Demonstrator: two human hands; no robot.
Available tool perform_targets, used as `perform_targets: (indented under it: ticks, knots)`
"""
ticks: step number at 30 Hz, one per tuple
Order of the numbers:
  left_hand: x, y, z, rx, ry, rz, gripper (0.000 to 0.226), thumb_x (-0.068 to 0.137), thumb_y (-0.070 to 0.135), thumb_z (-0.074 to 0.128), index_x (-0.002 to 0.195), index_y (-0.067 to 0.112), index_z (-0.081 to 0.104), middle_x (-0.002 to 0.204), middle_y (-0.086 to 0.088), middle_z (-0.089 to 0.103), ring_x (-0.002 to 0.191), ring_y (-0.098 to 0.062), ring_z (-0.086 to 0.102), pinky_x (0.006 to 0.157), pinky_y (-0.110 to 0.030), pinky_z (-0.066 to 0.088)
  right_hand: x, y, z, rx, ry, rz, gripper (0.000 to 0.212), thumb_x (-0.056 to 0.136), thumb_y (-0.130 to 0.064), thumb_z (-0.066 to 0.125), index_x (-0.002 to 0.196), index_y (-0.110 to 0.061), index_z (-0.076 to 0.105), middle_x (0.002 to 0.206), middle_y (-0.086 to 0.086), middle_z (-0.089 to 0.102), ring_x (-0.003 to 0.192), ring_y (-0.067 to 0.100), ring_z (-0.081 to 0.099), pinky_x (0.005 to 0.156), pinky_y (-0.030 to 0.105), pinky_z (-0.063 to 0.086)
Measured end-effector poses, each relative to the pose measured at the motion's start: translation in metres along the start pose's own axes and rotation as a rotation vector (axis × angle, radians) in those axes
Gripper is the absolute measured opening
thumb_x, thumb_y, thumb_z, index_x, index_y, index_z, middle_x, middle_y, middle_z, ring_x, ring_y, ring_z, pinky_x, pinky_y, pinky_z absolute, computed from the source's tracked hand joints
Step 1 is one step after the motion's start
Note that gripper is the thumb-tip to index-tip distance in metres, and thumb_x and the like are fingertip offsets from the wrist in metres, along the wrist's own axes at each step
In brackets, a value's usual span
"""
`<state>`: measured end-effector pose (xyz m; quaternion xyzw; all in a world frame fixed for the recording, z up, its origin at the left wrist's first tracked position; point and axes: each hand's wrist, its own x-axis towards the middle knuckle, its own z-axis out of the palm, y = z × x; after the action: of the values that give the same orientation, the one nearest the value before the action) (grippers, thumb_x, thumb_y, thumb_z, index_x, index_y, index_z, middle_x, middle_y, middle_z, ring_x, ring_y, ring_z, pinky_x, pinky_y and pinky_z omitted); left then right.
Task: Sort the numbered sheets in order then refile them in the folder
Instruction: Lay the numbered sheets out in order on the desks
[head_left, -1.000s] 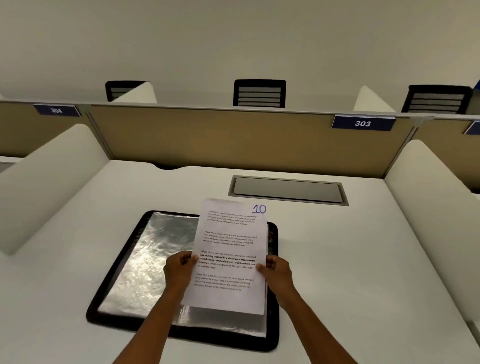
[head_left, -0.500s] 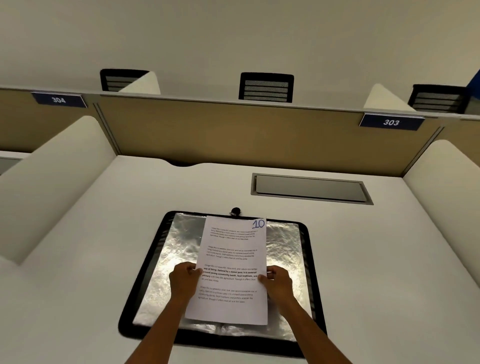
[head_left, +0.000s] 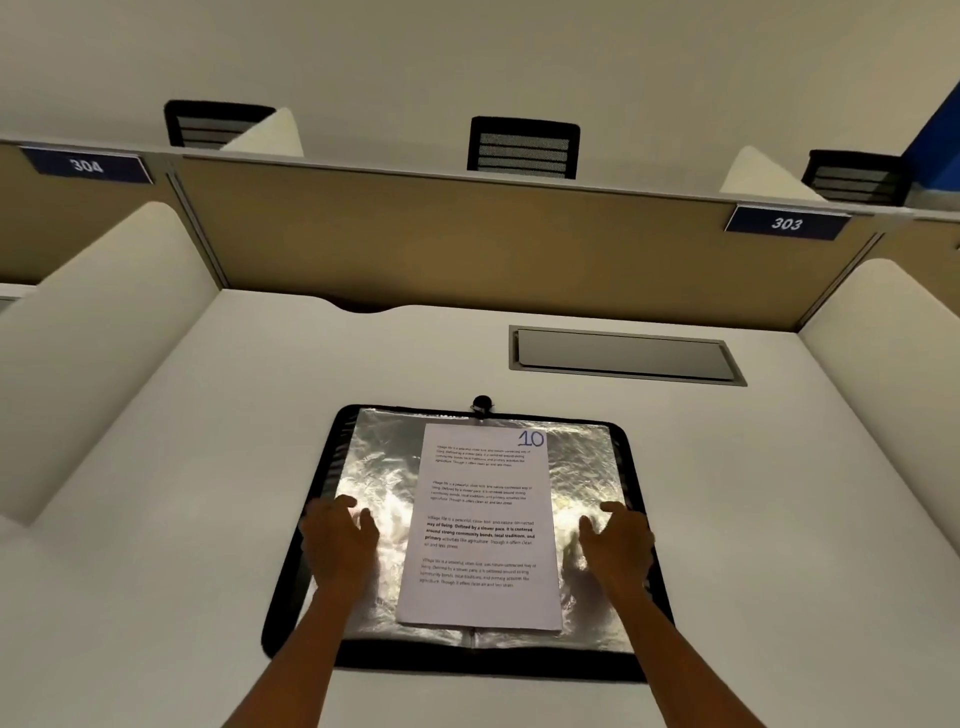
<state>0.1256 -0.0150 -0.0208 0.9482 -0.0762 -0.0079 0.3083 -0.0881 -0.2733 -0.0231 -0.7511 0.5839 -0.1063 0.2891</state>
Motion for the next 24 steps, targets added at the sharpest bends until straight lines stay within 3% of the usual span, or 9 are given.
perform_targets:
  ticks: [2, 6, 11, 18, 21, 24]
  knots:
    - [0.003, -0.009, -0.004, 0.076, -0.012, -0.043, 0.026, 0.081, 0.013, 0.072, 0.105, 0.005, 0.067, 0.12, -0.024, 0.051, 0.107, -0.045, 0.048, 0.082, -0.053, 0.045, 0.004, 0.003, -0.005, -0.105, -0.021, 0.11, 0.052, 0.088, -0.035, 0.069, 0.134, -0.017, 0.054, 0.138, 0.016, 0.047, 0.125, 0.039, 0.046, 0.098, 0.048, 0.044]
    - [0.009, -0.021, -0.008, 0.155, -0.071, -0.172, 0.042, 0.084, 0.019, 0.07, 0.121, 0.003, 0.057, 0.138, -0.028, 0.039, 0.124, -0.047, 0.036, 0.097, -0.06, 0.034, 0.008, 0.013, -0.006, -0.12, -0.033, 0.223, 0.065, 0.087, -0.037, 0.068, 0.142, -0.014, 0.041, 0.146, 0.017, 0.038, 0.133, 0.041, 0.036, 0.107, 0.053, 0.035]
    - [0.015, -0.021, -0.014, 0.169, -0.122, -0.197, 0.043, 0.087, 0.022, 0.065, 0.122, 0.002, 0.05, 0.124, -0.026, 0.048, 0.115, -0.047, 0.043, 0.089, -0.057, 0.042, 0.012, 0.018, -0.008, -0.126, -0.017, 0.243, 0.063, 0.088, -0.037, 0.066, 0.139, -0.01, 0.042, 0.139, 0.021, 0.042, 0.129, 0.041, 0.039, 0.102, 0.053, 0.037]
    - [0.022, -0.021, -0.021, 0.059, -0.115, -0.23, 0.044, 0.088, 0.017, 0.063, 0.128, 0.005, 0.049, 0.122, -0.025, 0.052, 0.113, -0.049, 0.046, 0.093, -0.057, 0.04, 0.023, 0.026, -0.022, 0.018, 0.029, 0.316, 0.055, 0.089, -0.035, 0.068, 0.133, -0.007, 0.05, 0.129, 0.022, 0.051, 0.121, 0.044, 0.048, 0.098, 0.051, 0.042]
    - [0.031, -0.025, -0.026, -0.027, -0.12, -0.254, 0.047, 0.089, 0.015, 0.062, 0.131, 0.003, 0.047, 0.122, -0.026, 0.055, 0.112, -0.047, 0.051, 0.093, -0.055, 0.041, 0.032, 0.04, -0.026, 0.082, 0.01, 0.274, 0.045, 0.091, -0.039, 0.065, 0.121, -0.006, 0.064, 0.11, 0.018, 0.067, 0.106, 0.04, 0.061, 0.092, 0.047, 0.053]
    - [0.034, -0.025, -0.028, -0.099, -0.122, -0.279, 0.043, 0.091, 0.012, 0.059, 0.13, 0.0, 0.048, 0.117, -0.029, 0.06, 0.109, -0.047, 0.055, 0.091, -0.051, 0.044, 0.032, 0.044, -0.028, 0.14, -0.013, 0.288, 0.034, 0.095, -0.038, 0.06, 0.11, -0.008, 0.066, 0.1, 0.016, 0.069, 0.097, 0.038, 0.064, 0.086, 0.046, 0.054]
